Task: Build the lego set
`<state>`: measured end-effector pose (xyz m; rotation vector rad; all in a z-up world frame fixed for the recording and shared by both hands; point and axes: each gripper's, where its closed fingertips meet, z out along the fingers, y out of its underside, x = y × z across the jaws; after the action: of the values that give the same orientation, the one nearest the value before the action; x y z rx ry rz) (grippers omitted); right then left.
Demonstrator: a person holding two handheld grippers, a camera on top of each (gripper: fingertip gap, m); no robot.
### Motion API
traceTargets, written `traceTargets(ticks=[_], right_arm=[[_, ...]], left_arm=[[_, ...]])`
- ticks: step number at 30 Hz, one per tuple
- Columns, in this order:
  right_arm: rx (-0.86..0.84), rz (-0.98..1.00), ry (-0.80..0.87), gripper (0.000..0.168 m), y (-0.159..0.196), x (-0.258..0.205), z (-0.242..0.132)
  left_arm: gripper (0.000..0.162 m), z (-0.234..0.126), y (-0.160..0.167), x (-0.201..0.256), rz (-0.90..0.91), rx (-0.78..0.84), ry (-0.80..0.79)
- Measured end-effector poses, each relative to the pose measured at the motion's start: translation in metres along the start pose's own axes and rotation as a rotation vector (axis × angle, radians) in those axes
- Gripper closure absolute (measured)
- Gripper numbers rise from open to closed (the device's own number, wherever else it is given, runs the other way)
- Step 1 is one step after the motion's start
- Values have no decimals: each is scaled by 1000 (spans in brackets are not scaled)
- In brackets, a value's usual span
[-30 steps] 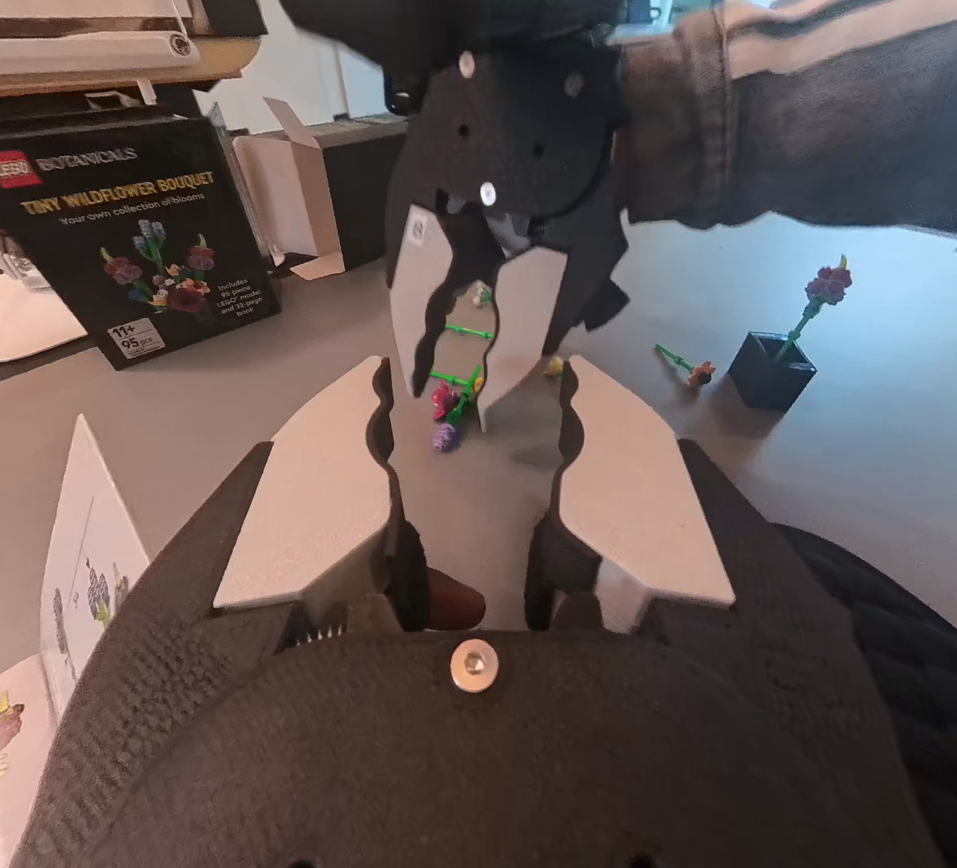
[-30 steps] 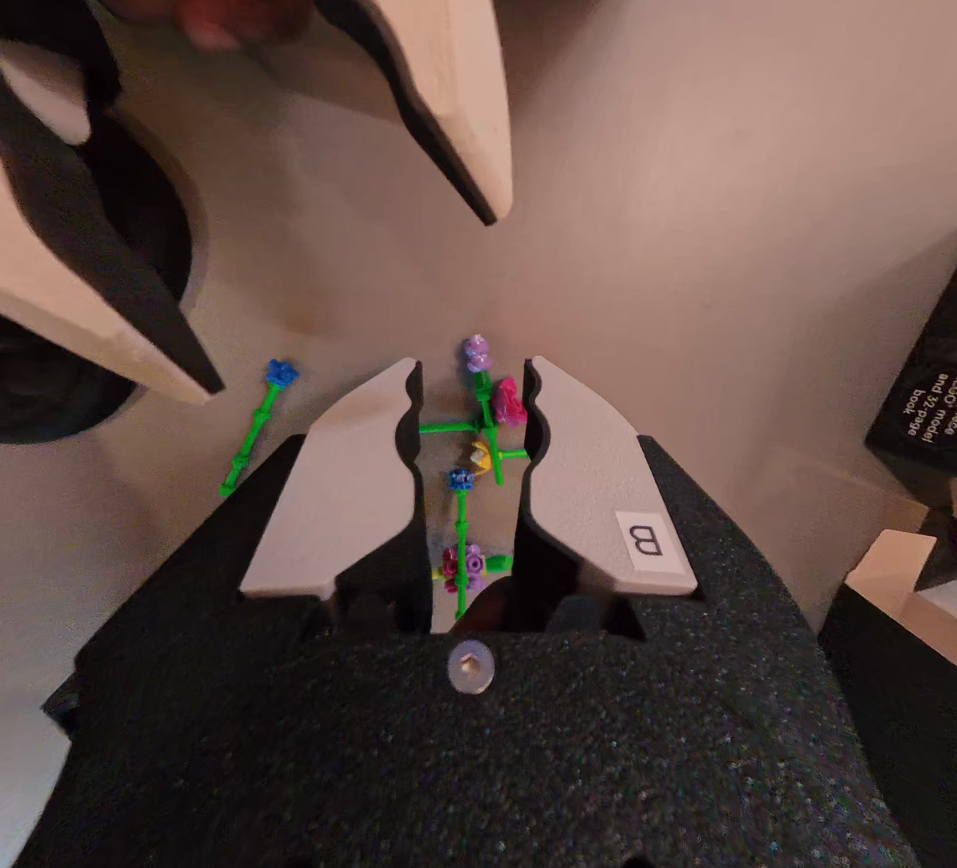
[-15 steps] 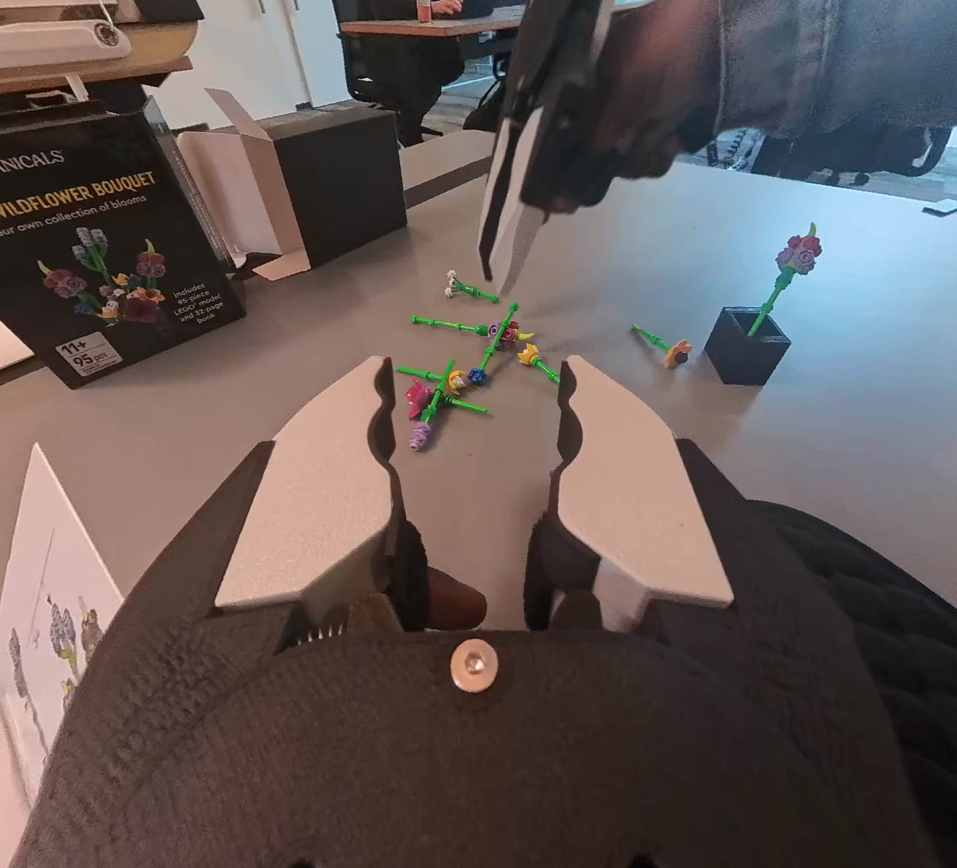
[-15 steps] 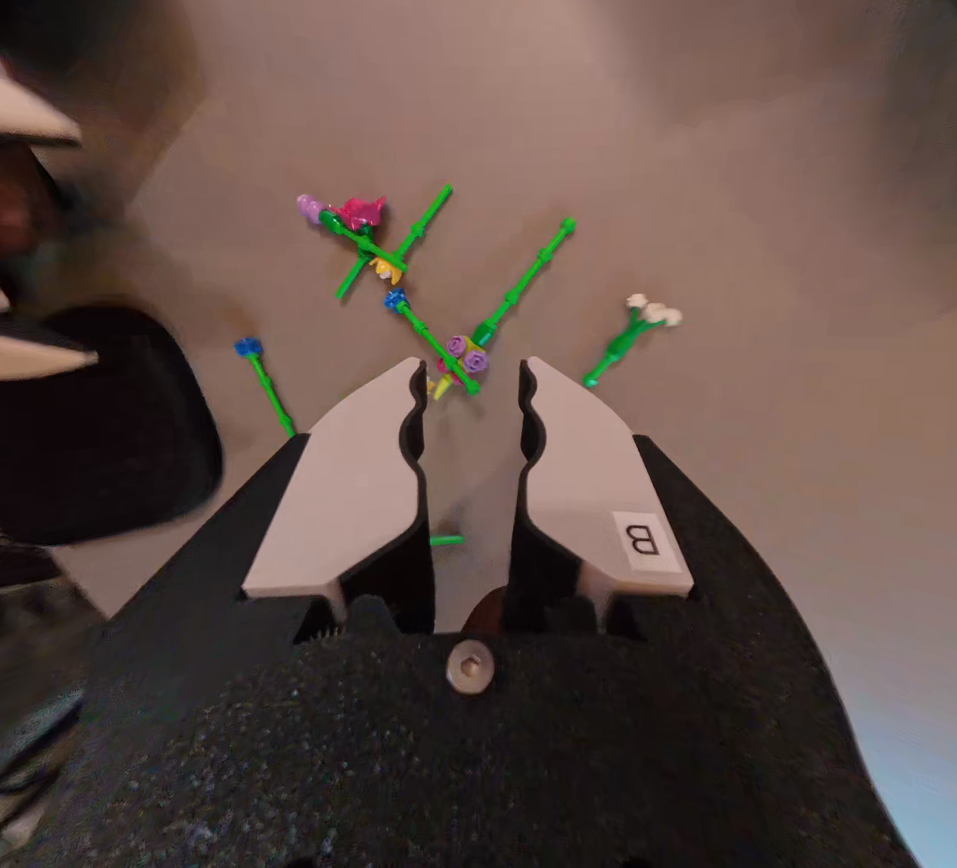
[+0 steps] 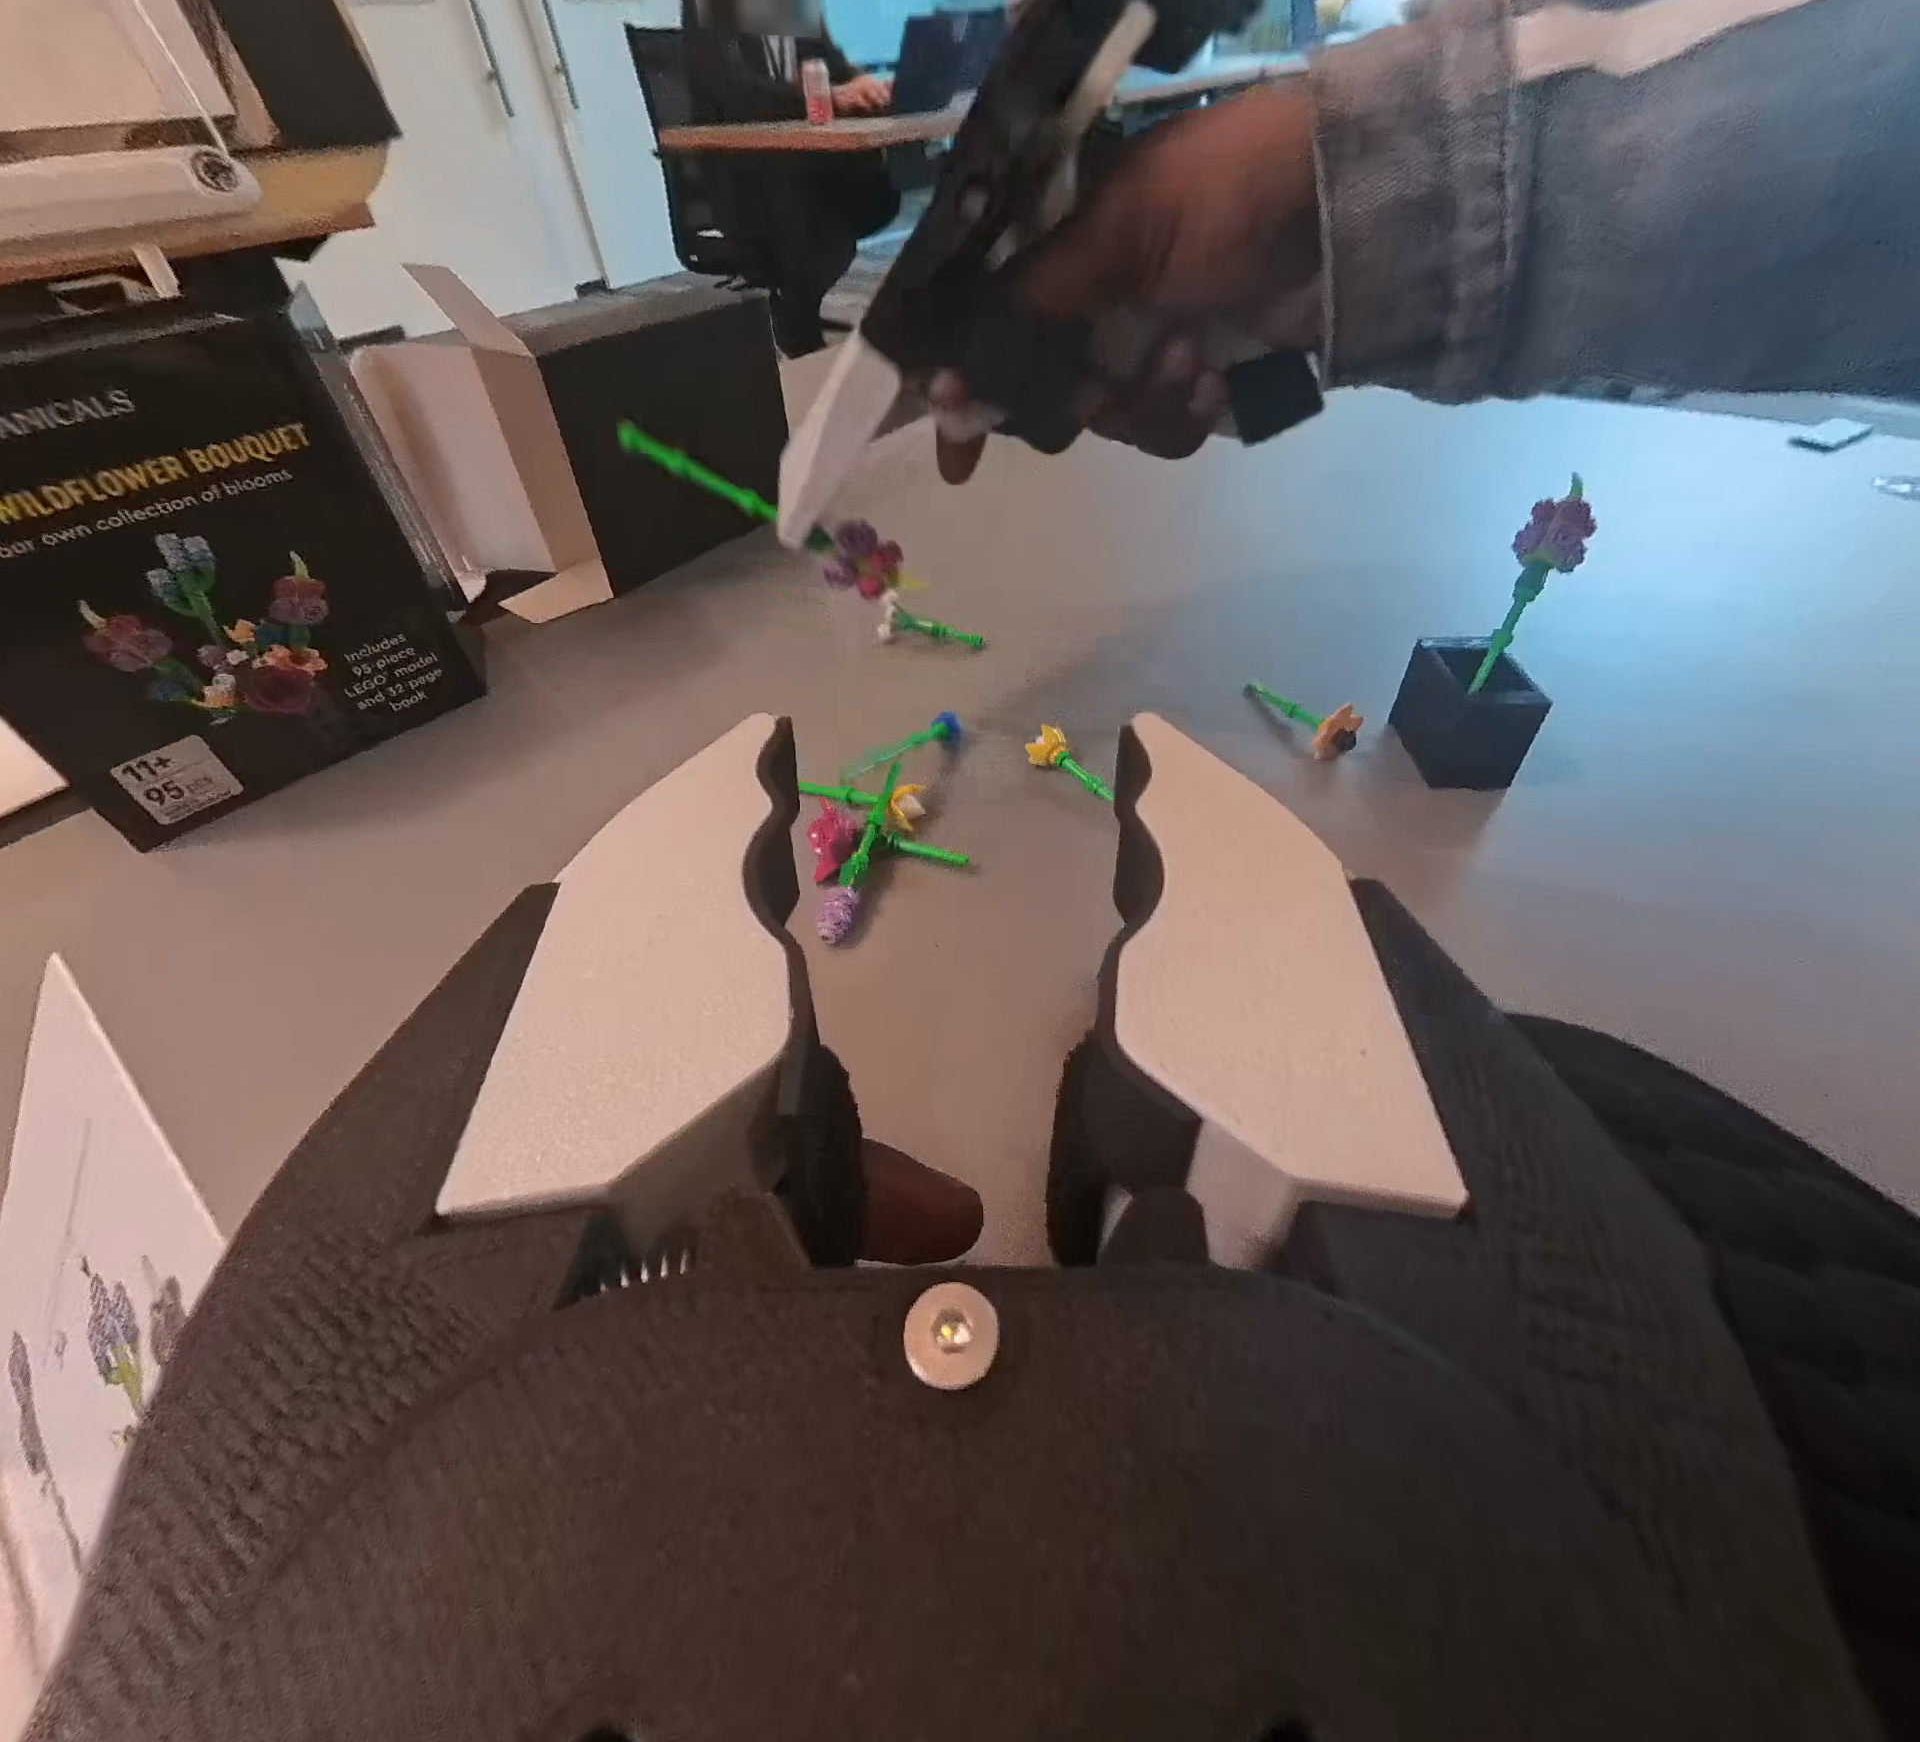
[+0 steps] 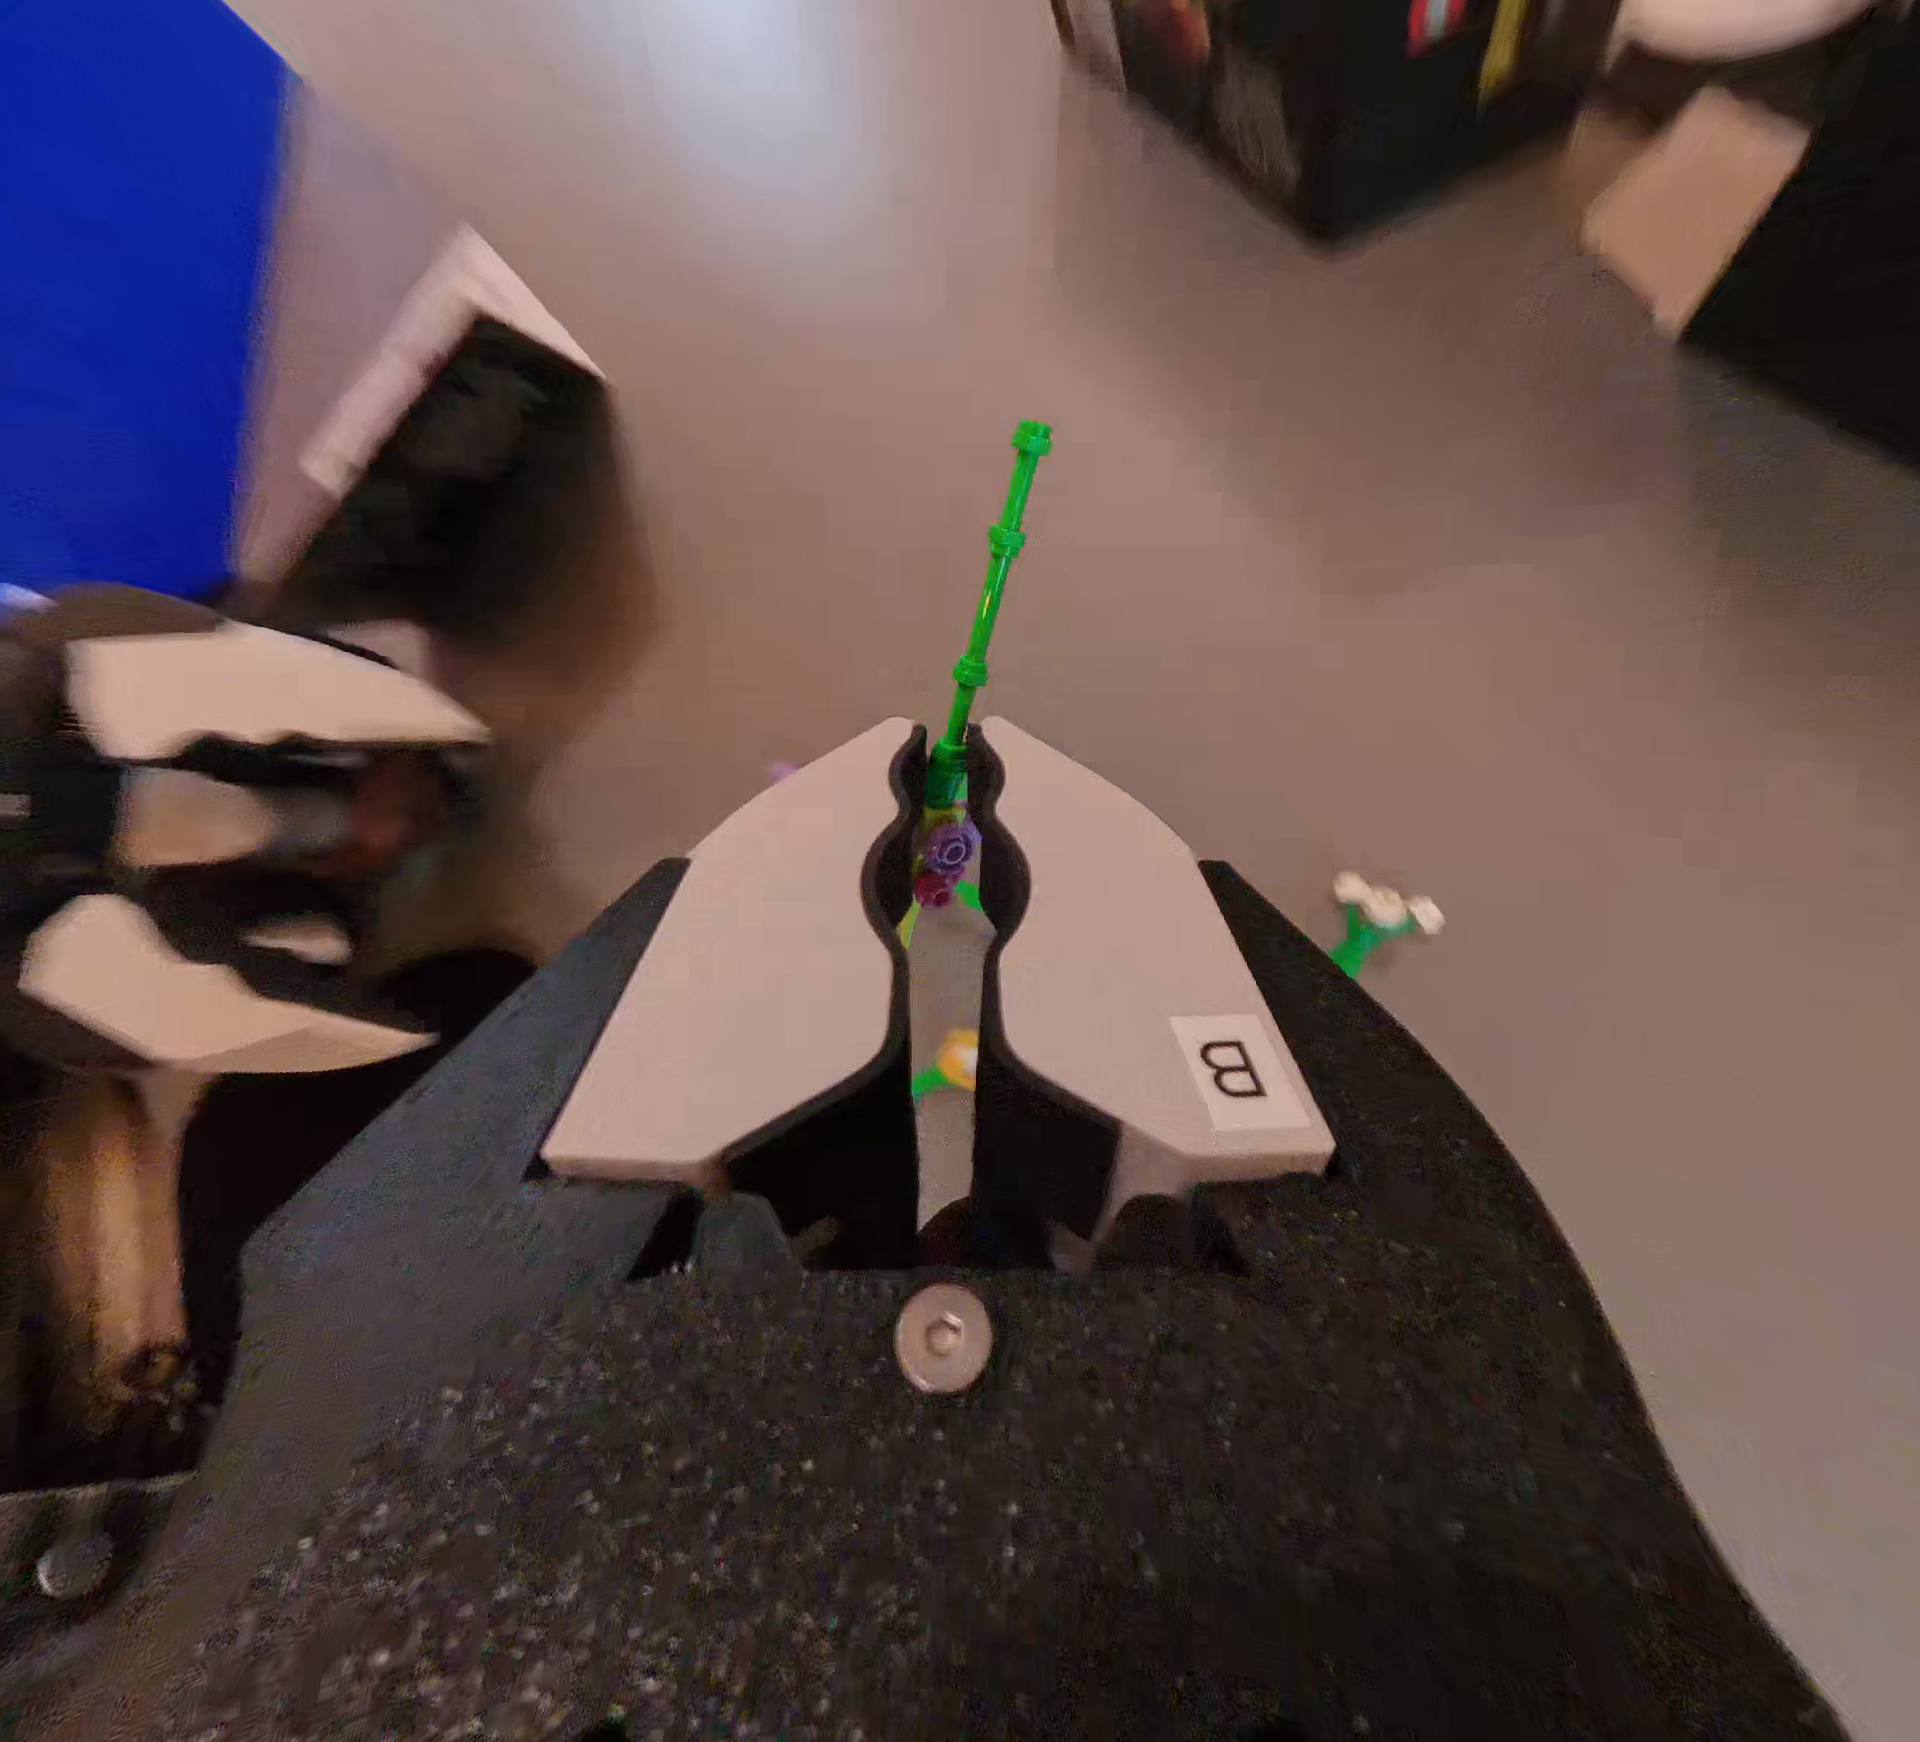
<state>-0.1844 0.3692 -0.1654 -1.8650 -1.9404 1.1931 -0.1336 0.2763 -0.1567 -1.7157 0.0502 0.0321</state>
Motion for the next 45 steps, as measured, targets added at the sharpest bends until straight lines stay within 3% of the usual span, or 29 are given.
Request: traceTargets(ticks=[5, 11, 14, 19, 23, 28, 32, 35, 38, 41, 45], right_arm=[[316, 31, -38, 162, -16, -23, -27], [796, 593, -435, 162, -28, -89, -66], [996, 597, -445, 161, -23, -112, -76], [1245, 548, -420, 162, -17, -135, -84], [1314, 475, -400, 162, -14, -153, -88], [1324, 376, -350, 159, -5, -164, -103], [1316, 371, -271, 118, 18, -158, -137], [1375, 332, -17, 115, 55, -137, -193], [1403, 264, 264, 118, 92, -115, -245], [1310, 243, 461, 115, 121, -91, -262], [1252, 252, 532, 115, 140, -74, -264]], left_arm=[[104, 0, -6, 1, -85, 36, 41], [117, -9, -52, 3, 30, 220, 36], [119, -21, -83, 15, -96, 295, 118], [122, -26, -94, 27, -285, 230, 254], [142, -31, -98, 34, -290, 228, 311], [142, -38, -110, 47, -210, 230, 350], [142, -40, -126, 52, -147, 219, 371], [142, -33, -120, 61, -82, 85, 411], [142, -19, -88, 83, -18, -171, 511], [142, -2, -55, 110, -32, -348, 621], [142, 13, -22, 128, 7, -539, 686]])
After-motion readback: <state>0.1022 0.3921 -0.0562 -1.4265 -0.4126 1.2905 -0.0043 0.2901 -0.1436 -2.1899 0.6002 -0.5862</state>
